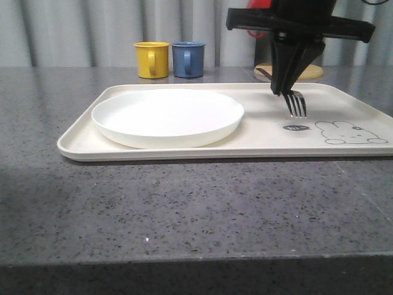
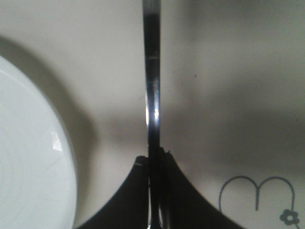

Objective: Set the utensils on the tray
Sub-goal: 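Carry the fork onto the tray beside the plate and lower it, then open the right gripper and lift it off the fork, then grasp the metal chopsticks with the right gripper, then lower the chopsticks onto the tray beside the fork and release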

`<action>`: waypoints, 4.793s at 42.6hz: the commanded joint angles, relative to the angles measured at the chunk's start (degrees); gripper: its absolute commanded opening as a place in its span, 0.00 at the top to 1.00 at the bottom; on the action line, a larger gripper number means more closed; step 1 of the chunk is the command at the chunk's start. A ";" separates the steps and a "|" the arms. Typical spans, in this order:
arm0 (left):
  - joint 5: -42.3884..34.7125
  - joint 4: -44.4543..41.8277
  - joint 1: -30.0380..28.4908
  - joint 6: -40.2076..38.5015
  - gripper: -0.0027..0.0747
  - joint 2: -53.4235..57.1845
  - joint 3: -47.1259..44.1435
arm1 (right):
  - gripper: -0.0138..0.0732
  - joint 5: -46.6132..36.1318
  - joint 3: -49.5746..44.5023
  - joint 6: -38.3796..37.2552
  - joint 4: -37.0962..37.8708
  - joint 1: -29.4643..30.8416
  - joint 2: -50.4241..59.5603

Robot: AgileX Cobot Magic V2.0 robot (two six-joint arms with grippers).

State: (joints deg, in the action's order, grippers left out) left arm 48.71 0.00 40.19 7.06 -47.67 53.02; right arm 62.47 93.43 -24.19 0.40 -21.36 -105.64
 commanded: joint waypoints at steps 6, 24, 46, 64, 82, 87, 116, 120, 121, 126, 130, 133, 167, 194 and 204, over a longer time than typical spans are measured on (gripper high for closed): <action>-3.92 0.00 0.48 -0.43 0.52 0.18 1.57 | 0.83 -1.52 1.95 -0.86 0.95 0.22 -0.03; -4.00 0.00 0.48 -0.43 0.52 0.18 1.57 | 0.80 -0.19 1.95 -1.45 0.90 0.22 -0.80; -4.00 0.00 0.48 -0.43 0.52 0.18 1.57 | 0.39 2.97 2.02 6.47 6.86 0.22 7.96; -4.00 0.00 0.48 -0.43 0.52 0.18 1.57 | 0.39 7.12 -7.77 23.61 3.61 20.89 19.30; -4.13 0.00 0.48 -0.43 0.52 0.18 1.57 | 0.39 0.69 -10.43 30.15 -0.40 34.18 12.11; -4.13 0.00 0.48 -0.43 0.52 0.18 1.57 | 0.39 -1.49 -10.43 30.29 -0.40 34.18 9.80; -4.13 0.00 0.48 -0.43 0.52 0.18 1.57 | 0.76 -1.40 -10.43 30.33 -0.40 34.18 5.84; -4.13 0.00 0.48 -0.43 0.52 0.18 1.57 | 0.79 -1.38 -10.43 30.33 -0.40 34.18 5.82; -4.13 0.00 0.48 -0.43 0.52 0.18 1.57 | 0.80 -1.33 -10.43 30.33 -0.40 34.18 5.82; -4.13 0.00 0.48 -0.43 0.52 0.18 1.57 | 0.80 -1.22 -10.43 30.33 -0.40 34.18 5.82; -4.13 0.00 0.48 -0.43 0.52 0.18 1.57 | 0.80 -0.99 -10.43 30.33 -0.89 33.72 6.77; -4.13 0.00 0.48 -0.43 0.52 0.18 1.57 | 0.80 -1.05 -10.32 30.33 -1.80 32.53 8.26; -4.13 0.00 0.48 -0.43 0.52 0.18 1.57 | 0.80 0.38 -6.41 15.02 -10.98 13.19 7.72; -4.13 0.00 0.48 -0.43 0.52 0.18 1.57 | 0.47 -0.01 -5.97 20.58 -10.57 13.30 6.30; -4.13 0.00 0.48 -0.43 0.52 0.18 1.57 | 0.47 0.75 -5.71 24.19 -2.53 16.78 13.55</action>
State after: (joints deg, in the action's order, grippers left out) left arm 48.71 0.00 40.19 7.06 -47.67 53.02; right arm 63.41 85.74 -1.41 -5.59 -6.76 -97.30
